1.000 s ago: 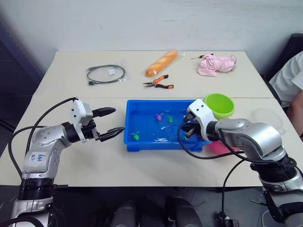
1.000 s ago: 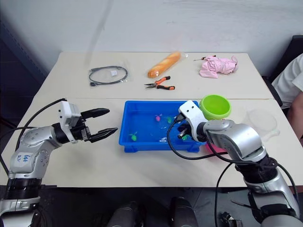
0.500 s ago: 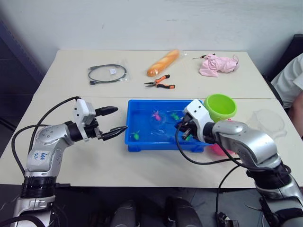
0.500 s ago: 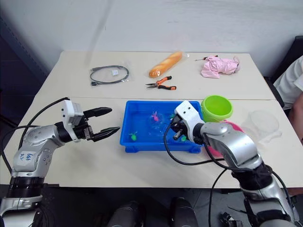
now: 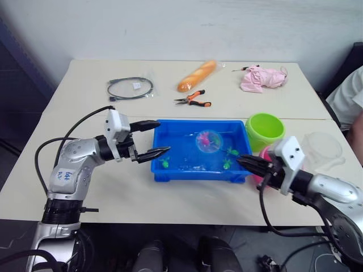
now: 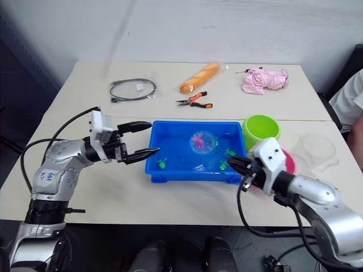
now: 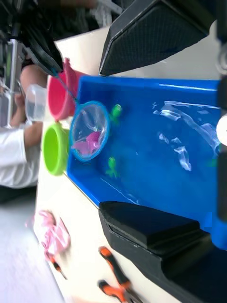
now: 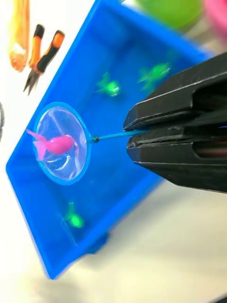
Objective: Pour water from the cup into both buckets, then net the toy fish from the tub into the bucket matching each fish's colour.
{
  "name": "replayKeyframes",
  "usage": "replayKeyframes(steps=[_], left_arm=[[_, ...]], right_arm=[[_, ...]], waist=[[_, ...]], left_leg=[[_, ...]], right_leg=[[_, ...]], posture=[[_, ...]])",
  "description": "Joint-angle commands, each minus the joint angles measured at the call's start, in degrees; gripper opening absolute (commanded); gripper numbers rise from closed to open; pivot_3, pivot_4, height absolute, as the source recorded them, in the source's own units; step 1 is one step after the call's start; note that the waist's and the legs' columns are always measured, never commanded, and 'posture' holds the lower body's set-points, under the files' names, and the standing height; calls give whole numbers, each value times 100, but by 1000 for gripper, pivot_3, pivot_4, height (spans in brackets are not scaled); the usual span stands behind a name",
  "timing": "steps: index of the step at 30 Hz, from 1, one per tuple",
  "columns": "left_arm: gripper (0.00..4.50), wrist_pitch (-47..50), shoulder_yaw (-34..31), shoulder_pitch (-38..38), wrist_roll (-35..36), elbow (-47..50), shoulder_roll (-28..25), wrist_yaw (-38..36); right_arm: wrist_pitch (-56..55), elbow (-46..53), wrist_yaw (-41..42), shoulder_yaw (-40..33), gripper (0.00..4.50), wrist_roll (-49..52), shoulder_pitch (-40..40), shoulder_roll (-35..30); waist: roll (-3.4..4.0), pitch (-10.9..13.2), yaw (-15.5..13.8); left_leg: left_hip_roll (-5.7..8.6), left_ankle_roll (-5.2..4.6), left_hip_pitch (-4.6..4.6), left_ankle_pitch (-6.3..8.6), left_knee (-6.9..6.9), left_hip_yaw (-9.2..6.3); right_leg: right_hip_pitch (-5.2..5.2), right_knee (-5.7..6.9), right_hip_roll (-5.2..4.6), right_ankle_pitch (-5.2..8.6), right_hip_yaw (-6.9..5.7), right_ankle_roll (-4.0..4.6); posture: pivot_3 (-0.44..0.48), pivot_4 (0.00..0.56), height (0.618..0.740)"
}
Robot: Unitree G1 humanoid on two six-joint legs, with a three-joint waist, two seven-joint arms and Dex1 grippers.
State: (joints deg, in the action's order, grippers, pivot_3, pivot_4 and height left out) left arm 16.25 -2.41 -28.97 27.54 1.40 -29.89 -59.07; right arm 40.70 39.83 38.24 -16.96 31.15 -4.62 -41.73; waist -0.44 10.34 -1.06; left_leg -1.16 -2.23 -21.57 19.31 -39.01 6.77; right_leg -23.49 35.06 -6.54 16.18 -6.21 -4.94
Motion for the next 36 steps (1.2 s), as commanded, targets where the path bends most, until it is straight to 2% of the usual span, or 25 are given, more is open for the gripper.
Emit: replayKeyframes(steps=[1,5,8,11,14,19,24,27,36], left_arm=[[4485,16,276,-301,172,120,245,-240],[4485,92,468,-493,185,-57,461,-431],[4485,48,690,-723,142,-277,645,-719],[4485,-47,781,-918,92,-531,844,-831],[4485,-93,848,-1003,72,-677,990,-915],[4485,-70,893,-1062,50,-749,1075,-1018],[4485,-105,851,-1063,27,-754,1077,-971],[4485,-76,838,-1004,29,-653,1066,-892],[4485,-47,785,-926,43,-513,1026,-675]], right_arm=[[-388,536,70,-1112,0,310,-805,290],[-510,866,111,-1927,0,532,-1584,443],[-697,996,155,-2887,0,749,-2201,684],[-944,957,287,-3750,0,829,-2829,931],[-1369,691,328,-4184,0,644,-3203,1179],[-2997,-66,268,-3845,0,-994,-3485,1408],[-4348,-685,-225,-3254,0,-2201,-3298,1689],[-4827,-932,-612,-2958,0,-2742,-3138,1829],[-6193,-1601,-1689,-2414,0,-4780,-2902,1530]], waist=[[1,0,-28],[1,0,-26],[2,-1,-34],[2,-1,-60],[2,-1,-49],[4,-2,-14],[6,-3,-18],[6,-3,-18],[10,-4,-20]], left_leg=[[2,0,0,0,1,1],[1,0,3,0,0,4],[2,-1,8,0,0,5],[4,-3,9,0,0,2],[5,-9,8,4,-1,4],[4,-10,12,6,1,11],[3,-6,14,4,1,12],[4,-4,14,3,0,11],[6,-1,14,1,-1,11]], right_leg=[[-1,-1,0,0,2,0],[0,-3,3,0,6,0],[2,-4,3,0,9,0],[5,-5,4,0,8,0],[6,-12,3,-1,12,-2],[3,-10,4,-2,21,-3],[2,-6,5,-1,22,-2],[1,-5,2,-1,22,-2],[2,-4,0,-1,22,-2]], posture=[[0,150,740],[0,150,740],[0,150,740],[0,150,740],[0,150,740],[0,150,740],[0,150,740],[0,150,740],[0,150,740]])
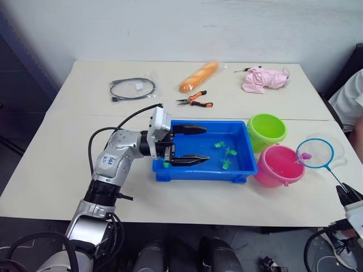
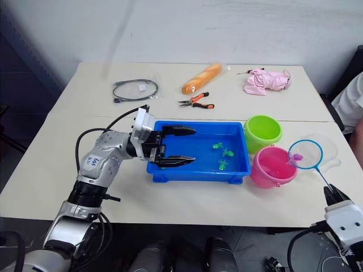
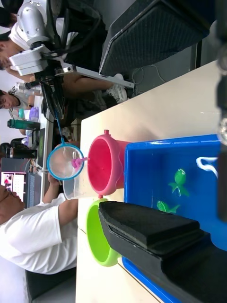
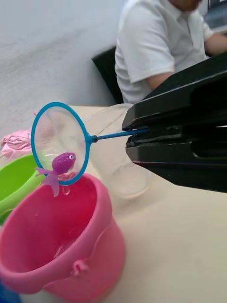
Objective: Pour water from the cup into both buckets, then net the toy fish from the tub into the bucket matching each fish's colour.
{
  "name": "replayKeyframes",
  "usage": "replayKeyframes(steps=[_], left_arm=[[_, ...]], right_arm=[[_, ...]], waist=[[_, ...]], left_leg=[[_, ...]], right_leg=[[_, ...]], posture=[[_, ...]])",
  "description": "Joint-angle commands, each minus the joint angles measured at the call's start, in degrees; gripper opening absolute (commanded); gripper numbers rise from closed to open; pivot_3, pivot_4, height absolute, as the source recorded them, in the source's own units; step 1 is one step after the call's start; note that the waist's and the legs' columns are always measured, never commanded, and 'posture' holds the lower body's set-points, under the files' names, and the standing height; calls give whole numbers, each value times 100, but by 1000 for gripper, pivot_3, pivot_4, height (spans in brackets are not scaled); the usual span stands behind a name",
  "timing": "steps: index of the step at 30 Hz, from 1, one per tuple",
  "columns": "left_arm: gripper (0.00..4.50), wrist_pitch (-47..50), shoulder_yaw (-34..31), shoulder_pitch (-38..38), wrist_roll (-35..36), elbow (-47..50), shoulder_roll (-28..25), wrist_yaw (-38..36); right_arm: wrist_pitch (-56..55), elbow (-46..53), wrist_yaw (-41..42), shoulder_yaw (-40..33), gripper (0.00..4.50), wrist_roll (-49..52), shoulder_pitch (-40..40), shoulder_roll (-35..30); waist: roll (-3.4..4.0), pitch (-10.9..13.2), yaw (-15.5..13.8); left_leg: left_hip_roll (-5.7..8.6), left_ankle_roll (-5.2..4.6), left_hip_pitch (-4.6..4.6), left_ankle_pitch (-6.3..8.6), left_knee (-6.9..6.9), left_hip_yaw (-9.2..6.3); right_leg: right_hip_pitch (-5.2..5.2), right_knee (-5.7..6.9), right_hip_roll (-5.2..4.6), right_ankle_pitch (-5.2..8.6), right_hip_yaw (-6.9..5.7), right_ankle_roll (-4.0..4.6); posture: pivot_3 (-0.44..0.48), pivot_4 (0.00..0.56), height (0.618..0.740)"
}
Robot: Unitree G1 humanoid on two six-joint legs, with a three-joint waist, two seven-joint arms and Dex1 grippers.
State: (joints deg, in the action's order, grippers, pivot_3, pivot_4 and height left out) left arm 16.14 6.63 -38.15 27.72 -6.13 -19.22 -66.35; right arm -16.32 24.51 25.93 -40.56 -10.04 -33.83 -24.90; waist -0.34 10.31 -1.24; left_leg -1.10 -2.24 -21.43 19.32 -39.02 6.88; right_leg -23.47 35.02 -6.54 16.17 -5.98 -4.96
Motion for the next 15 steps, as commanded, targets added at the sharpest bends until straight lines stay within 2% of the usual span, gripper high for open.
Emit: replayKeyframes(steps=[1,8,15], left_arm=[[4485,-35,-118,-1,27,250,-41,67],[4485,-44,-120,22,35,290,-20,160],[4485,-55,-126,36,47,296,-18,206]], right_arm=[[-644,-126,-540,3,0,-886,20,-242],[-1381,-199,-2013,250,0,-3588,-185,-643],[-1365,-244,-2942,138,0,-4132,-295,-656]], waist=[[0,0,-1],[0,0,-10],[0,0,5]], left_leg=[[0,1,0,0,0,0],[-1,12,1,-7,0,0],[-2,18,1,-12,0,-1]], right_leg=[[0,0,0,0,0,0],[-1,5,4,4,0,0],[0,8,9,7,2,-1]], posture=[[0,150,740],[0,150,740],[0,150,740]])
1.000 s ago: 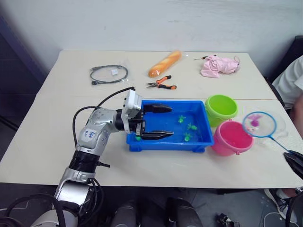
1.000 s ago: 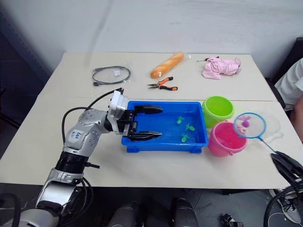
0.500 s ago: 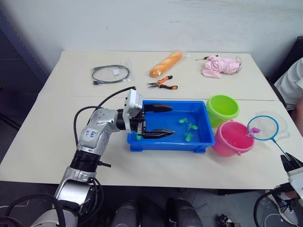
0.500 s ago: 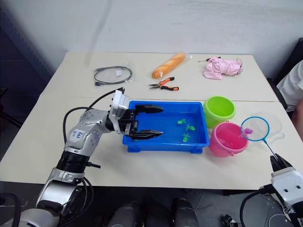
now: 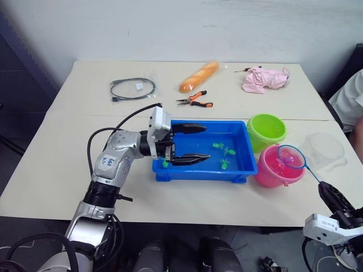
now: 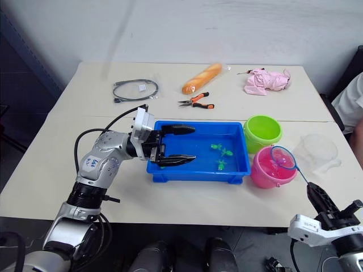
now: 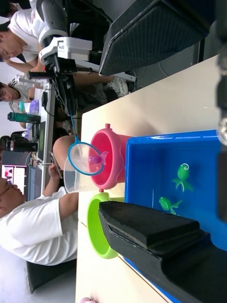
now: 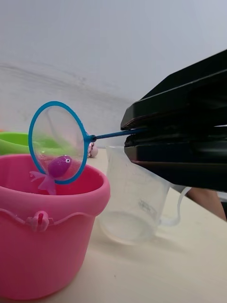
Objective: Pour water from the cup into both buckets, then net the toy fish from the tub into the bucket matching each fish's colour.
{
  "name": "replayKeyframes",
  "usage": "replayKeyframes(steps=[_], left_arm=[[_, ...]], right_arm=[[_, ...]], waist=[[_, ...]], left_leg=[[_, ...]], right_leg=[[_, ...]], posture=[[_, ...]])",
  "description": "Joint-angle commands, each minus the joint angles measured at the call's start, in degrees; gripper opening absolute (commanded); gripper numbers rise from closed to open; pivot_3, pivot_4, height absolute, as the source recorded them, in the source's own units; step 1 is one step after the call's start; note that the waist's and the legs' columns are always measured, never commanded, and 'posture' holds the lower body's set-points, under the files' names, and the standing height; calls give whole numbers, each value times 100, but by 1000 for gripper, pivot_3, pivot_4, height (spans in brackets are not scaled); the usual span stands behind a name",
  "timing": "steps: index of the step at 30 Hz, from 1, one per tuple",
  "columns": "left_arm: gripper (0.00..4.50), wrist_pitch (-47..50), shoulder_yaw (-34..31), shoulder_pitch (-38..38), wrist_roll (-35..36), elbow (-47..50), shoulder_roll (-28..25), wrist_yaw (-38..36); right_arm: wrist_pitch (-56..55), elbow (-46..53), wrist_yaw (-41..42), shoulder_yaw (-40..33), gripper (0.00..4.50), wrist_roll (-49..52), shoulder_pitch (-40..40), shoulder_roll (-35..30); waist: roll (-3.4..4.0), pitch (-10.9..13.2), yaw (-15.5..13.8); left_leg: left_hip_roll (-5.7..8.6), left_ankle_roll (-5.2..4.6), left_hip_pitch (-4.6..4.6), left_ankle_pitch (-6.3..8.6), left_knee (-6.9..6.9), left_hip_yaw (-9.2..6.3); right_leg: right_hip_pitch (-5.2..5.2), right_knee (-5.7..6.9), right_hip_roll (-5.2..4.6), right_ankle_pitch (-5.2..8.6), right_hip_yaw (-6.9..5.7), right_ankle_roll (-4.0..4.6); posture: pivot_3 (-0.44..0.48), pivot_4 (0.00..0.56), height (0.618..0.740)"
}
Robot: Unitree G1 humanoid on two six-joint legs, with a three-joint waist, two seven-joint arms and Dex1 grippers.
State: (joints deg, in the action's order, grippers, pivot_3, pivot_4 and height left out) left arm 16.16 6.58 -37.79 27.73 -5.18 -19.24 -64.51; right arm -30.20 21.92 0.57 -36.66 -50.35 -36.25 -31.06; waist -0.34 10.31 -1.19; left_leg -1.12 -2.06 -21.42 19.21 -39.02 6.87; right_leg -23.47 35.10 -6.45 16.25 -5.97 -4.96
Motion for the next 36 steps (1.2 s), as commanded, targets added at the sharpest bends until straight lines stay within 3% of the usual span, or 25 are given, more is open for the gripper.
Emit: replayKeyframes(steps=[1,6,16,29,33,36], left_arm=[[4485,-56,-122,3,50,205,-15,27],[4485,-81,-118,4,51,184,3,24],[4485,-122,-123,31,49,175,39,48],[4485,-103,-118,109,53,244,10,86],[4485,-91,-140,165,55,274,-64,61],[4485,-87,-228,247,50,283,-196,68]], right_arm=[[17,24,-515,-273,0,-125,-66,-56],[357,69,-888,-261,0,-424,-70,73],[516,152,-617,270,0,-269,-110,-16],[622,197,-659,286,0,-195,-157,-61],[593,399,-517,190,0,419,-88,3],[891,744,233,17,0,2306,333,-191]], waist=[[0,0,1],[0,0,-1],[0,0,6],[0,0,5],[0,0,6],[0,0,41]], left_leg=[[0,0,0,0,0,0],[0,1,0,0,0,0],[-1,0,1,-1,0,0],[-3,2,4,-3,0,0],[-3,2,5,-3,0,0],[-3,2,7,-3,-1,1]], right_leg=[[0,0,1,0,0,0],[0,0,2,1,1,0],[1,2,6,1,2,-1],[2,4,9,2,3,0],[2,4,9,2,4,1],[2,6,9,2,5,1]], posture=[[0,150,740],[0,150,740],[0,150,740],[0,150,740],[0,150,740],[0,150,740]])
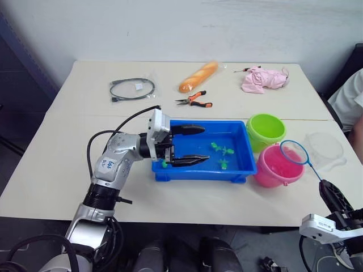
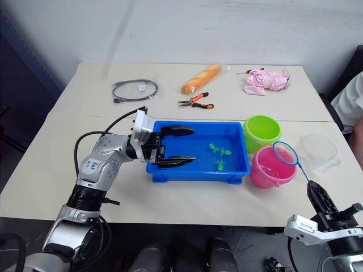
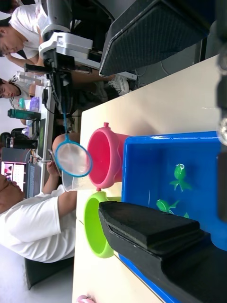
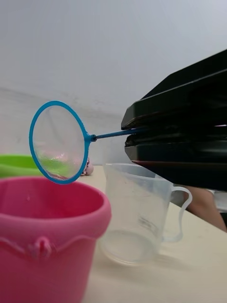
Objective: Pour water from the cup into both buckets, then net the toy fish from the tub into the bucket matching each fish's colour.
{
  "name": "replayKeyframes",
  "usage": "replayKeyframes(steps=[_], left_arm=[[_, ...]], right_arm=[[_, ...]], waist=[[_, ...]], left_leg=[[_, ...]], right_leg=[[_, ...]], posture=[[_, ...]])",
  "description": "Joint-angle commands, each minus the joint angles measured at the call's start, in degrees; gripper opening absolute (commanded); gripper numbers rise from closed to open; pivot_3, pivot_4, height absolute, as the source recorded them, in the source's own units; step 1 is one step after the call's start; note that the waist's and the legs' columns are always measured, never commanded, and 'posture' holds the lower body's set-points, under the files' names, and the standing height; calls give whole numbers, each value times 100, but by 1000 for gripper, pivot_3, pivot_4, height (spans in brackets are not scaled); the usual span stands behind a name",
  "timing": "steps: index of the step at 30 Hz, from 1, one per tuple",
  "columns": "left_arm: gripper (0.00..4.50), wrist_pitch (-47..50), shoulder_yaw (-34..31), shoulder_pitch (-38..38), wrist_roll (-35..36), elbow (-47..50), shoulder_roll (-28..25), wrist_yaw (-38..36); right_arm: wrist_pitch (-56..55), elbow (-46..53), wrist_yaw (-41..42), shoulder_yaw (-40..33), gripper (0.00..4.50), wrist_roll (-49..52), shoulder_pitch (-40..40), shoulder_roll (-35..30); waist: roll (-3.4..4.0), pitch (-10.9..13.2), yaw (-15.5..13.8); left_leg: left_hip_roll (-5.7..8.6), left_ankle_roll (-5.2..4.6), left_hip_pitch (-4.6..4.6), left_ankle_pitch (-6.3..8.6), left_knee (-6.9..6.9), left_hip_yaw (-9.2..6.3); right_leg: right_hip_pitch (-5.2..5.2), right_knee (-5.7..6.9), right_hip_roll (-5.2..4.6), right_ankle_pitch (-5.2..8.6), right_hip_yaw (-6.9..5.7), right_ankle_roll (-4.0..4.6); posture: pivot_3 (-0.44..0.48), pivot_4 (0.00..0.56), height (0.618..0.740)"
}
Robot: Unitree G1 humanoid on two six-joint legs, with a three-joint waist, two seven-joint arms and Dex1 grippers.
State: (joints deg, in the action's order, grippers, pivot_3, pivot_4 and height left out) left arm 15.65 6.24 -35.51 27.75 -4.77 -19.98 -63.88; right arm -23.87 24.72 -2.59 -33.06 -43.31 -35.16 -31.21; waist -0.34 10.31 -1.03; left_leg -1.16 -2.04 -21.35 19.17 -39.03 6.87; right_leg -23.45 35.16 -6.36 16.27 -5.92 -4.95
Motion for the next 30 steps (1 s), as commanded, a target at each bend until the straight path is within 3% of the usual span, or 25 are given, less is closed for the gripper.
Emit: replayKeyframes(steps=[1,6,11,14,18,22,30], left_arm=[[4485,-42,-218,48,44,240,-169,1],[4485,-110,-405,120,-16,165,-415,21],[4485,-158,-641,251,-70,107,-784,35],[4485,-221,-815,393,-96,92,-1003,39],[4485,-259,-936,526,-117,131,-1120,146],[4485,-275,-1031,675,-102,179,-1203,186],[4485,-328,-1163,1024,-62,401,-1353,219]], right_arm=[[325,620,961,-238,0,2383,303,-311],[1199,1092,2247,-78,0,4552,706,-778],[3483,1667,3179,286,0,7097,1640,-1645],[4670,1588,3289,735,0,7731,2374,-2172],[5255,1323,3447,1558,0,7380,3176,-2637],[4760,836,3782,2377,0,6363,3837,-2941],[3455,-287,4691,3085,0,4979,4413,-3473]], waist=[[-1,1,61],[-2,1,97],[-3,2,117],[-4,2,104],[-6,3,67],[-6,3,16],[-6,3,-13]], left_leg=[[0,0,2,0,0,2],[-4,-1,12,-1,-1,-7],[-1,-14,13,0,-7,-6],[-3,-16,12,2,-6,-12],[-1,-18,5,2,-7,-15],[8,-21,-2,4,-7,-11],[9,-21,-8,4,-9,-1]], right_leg=[[0,3,-1,0,3,0],[9,15,-3,3,-4,6],[9,25,-18,3,-5,6],[7,27,-20,6,-12,13],[2,26,-28,8,-16,15],[-4,23,-32,7,-17,13],[-7,12,-28,2,-18,4]], posture=[[0,150,740],[0,150,740],[0,150,740],[0,150,740],[0,150,740],[0,150,740],[0,150,740]])
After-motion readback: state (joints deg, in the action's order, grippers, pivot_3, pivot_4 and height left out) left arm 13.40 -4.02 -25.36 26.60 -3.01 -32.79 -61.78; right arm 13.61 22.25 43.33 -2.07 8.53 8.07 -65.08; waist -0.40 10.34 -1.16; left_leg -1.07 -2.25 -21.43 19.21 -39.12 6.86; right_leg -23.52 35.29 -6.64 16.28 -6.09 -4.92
